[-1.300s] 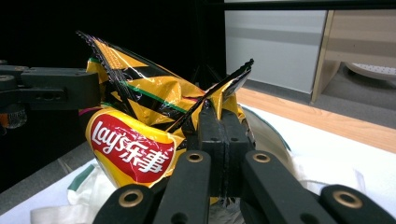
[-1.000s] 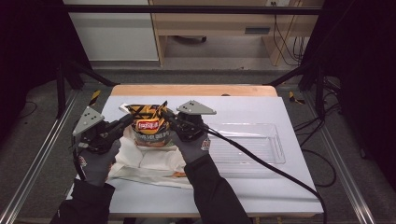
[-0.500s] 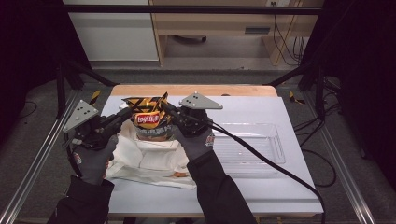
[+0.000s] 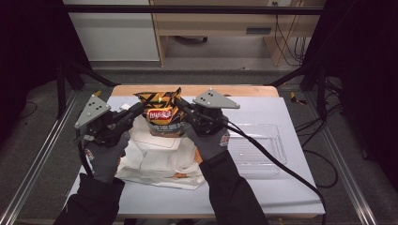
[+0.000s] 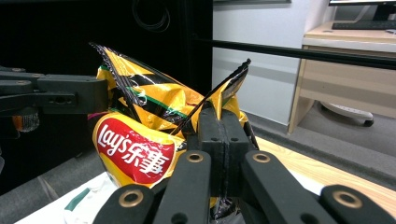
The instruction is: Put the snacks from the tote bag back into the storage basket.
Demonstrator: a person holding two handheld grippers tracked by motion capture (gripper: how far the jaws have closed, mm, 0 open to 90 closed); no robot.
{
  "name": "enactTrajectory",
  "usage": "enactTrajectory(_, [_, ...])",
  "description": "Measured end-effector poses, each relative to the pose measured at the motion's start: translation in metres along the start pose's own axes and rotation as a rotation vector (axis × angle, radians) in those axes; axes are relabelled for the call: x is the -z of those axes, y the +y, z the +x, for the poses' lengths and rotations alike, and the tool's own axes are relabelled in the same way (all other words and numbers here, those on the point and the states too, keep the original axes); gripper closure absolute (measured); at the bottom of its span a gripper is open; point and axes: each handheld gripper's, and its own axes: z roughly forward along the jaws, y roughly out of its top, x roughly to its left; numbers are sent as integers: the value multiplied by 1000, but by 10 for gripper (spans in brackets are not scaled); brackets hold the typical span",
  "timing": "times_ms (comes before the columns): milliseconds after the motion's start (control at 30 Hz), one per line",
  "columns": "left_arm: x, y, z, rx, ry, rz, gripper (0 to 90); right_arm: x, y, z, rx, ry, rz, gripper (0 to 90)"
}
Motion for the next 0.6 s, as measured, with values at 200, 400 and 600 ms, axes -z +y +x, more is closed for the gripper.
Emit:
enactTrajectory(200, [-13,6,-14,-12,-18,0,900,14,1,-12,-2,-24,-8,900])
enactTrajectory(400, [-25,10,-27,-18,-38,1,900,29,4,-23,-7,-45,-4,900])
enactTrajectory(600, [-38,14,-41,-24,-58,7,900,43,3,-37,-12,-70,-7,900])
